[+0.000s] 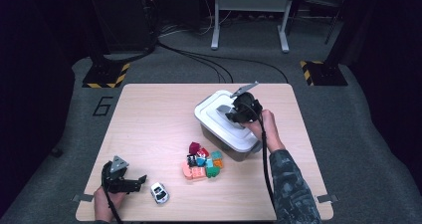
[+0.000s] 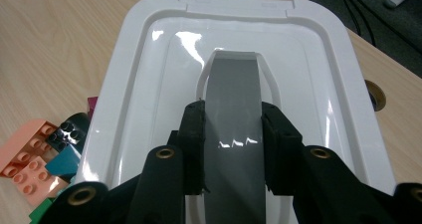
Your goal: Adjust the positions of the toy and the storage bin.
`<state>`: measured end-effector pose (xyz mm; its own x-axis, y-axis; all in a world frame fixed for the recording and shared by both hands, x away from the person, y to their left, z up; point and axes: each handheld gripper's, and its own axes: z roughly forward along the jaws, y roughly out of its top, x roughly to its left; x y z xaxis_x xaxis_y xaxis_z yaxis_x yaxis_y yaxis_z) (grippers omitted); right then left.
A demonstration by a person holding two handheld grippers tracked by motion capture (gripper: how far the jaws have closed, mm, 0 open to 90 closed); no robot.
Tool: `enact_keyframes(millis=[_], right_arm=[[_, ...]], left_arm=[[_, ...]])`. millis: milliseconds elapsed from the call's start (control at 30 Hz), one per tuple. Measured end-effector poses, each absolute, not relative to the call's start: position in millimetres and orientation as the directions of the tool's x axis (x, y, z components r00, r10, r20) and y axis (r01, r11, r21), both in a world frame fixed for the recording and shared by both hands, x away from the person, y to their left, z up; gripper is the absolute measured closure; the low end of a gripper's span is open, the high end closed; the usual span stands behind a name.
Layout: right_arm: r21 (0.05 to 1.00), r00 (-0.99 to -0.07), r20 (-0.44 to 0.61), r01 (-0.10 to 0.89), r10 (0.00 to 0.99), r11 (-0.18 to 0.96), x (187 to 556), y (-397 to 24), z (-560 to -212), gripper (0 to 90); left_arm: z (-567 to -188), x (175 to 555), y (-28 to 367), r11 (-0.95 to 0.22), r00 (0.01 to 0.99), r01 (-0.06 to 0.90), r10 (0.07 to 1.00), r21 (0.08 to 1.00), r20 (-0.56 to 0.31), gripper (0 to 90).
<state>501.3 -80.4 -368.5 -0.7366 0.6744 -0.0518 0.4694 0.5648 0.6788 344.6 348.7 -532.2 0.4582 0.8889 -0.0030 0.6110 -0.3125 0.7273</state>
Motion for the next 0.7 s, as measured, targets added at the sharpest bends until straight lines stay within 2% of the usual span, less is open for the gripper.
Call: enact_keyframes(millis=[700], right_arm=[[0.666, -0.739, -0.067, 0.467, 0.671, 0.582, 506.8, -66.1, -367.0, 67.2]], left_arm=[[-531.9, 344.9, 349.3, -0.322, 0.464, 0.608, 0.886, 0.726, 0.005, 2.6]])
